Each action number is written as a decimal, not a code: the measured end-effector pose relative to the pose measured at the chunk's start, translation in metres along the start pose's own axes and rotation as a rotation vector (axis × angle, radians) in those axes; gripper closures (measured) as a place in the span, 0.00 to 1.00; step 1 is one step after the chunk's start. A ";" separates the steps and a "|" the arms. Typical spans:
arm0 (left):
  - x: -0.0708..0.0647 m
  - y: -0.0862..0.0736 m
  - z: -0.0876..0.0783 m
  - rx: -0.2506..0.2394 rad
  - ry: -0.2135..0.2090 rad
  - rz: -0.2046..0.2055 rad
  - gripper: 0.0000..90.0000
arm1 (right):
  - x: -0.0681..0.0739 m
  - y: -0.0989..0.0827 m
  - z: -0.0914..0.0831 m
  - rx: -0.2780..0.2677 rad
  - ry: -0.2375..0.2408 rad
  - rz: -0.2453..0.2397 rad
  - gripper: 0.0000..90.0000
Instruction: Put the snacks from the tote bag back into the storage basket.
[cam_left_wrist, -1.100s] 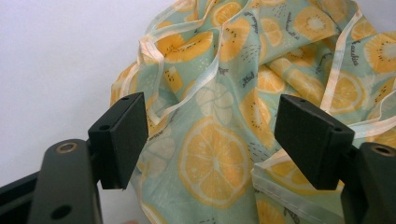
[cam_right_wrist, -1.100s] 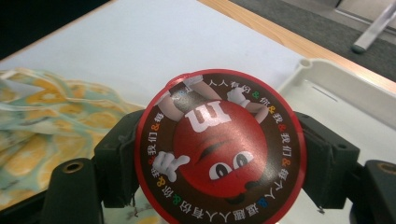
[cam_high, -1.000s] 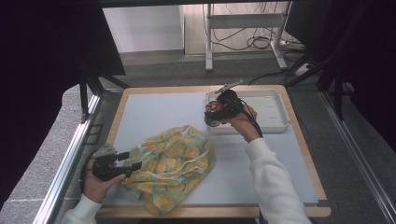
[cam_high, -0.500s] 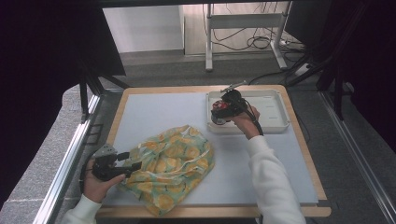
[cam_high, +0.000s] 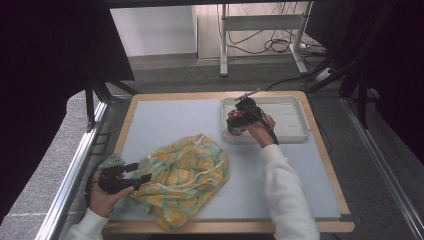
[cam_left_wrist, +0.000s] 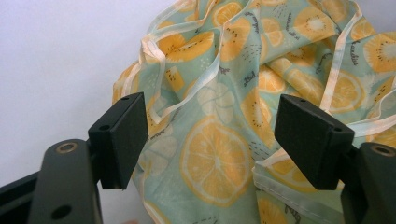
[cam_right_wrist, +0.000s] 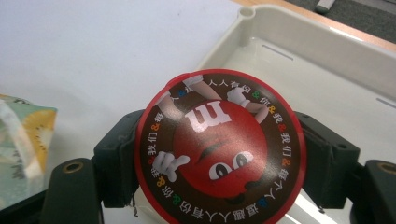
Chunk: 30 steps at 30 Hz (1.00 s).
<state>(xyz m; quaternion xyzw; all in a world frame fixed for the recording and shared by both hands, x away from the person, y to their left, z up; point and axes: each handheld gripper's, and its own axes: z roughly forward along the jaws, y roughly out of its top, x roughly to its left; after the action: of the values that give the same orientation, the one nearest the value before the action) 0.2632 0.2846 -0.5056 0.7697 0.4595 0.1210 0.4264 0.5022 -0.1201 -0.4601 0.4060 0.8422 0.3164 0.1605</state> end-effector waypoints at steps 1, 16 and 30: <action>0.000 0.000 0.000 0.000 0.001 -0.002 0.29 | 0.000 0.000 0.002 0.004 -0.001 -0.002 0.28; -0.002 0.000 0.000 0.000 -0.001 0.002 0.29 | 0.006 -0.007 0.017 0.035 -0.011 -0.001 0.27; -0.002 0.000 0.001 0.002 -0.003 0.007 0.29 | 0.011 -0.001 -0.002 -0.071 0.000 0.038 0.16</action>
<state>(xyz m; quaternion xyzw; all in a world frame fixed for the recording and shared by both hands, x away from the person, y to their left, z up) 0.2626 0.2822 -0.5055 0.7717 0.4565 0.1210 0.4259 0.4936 -0.1134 -0.4595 0.4161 0.8224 0.3493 0.1689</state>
